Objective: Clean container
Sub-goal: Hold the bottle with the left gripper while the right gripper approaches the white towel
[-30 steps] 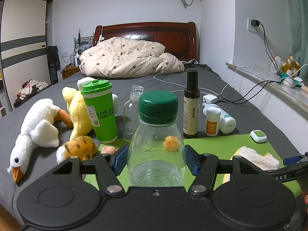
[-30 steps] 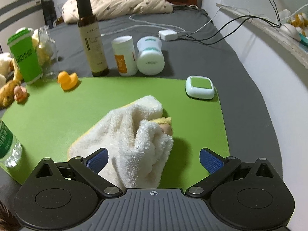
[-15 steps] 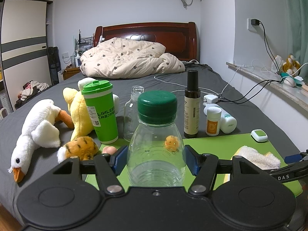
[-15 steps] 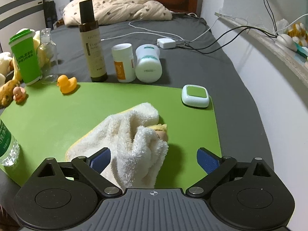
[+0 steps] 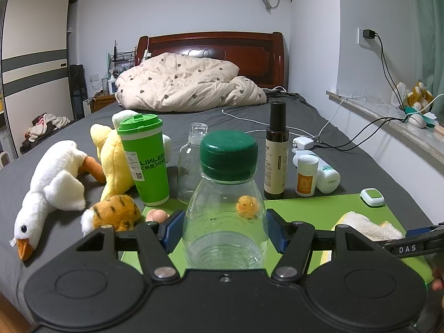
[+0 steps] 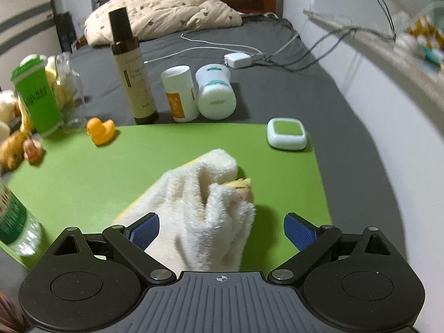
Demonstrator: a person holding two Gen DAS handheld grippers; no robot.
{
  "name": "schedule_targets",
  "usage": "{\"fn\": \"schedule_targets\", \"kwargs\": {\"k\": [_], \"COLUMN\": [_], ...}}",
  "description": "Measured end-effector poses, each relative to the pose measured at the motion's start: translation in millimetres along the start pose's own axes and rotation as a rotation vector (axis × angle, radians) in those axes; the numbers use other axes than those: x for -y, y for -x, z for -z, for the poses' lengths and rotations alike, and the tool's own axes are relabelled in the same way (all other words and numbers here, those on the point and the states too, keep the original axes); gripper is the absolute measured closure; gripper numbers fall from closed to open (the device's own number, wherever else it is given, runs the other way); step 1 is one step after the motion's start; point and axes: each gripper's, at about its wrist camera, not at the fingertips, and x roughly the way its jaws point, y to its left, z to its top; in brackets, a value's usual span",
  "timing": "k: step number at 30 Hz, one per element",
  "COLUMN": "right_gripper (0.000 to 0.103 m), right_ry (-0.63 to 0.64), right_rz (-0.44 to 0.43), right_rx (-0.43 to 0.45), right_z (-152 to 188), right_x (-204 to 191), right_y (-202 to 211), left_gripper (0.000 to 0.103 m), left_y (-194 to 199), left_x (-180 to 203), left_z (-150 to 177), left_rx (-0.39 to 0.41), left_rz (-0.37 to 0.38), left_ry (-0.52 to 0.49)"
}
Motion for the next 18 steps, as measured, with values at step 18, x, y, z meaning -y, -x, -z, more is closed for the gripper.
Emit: {"fn": "schedule_targets", "kwargs": {"k": [18], "right_gripper": [0.006], "right_ry": [-0.037], "right_rz": [0.045], "right_rx": [-0.014], "right_z": [-2.9], "right_x": [8.5], "right_y": [-0.7], "left_gripper": [0.042], "left_y": [1.6], "left_x": [2.0], "left_z": [0.6], "left_rx": [-0.004], "left_rz": [-0.006], "left_ry": [-0.005]}}
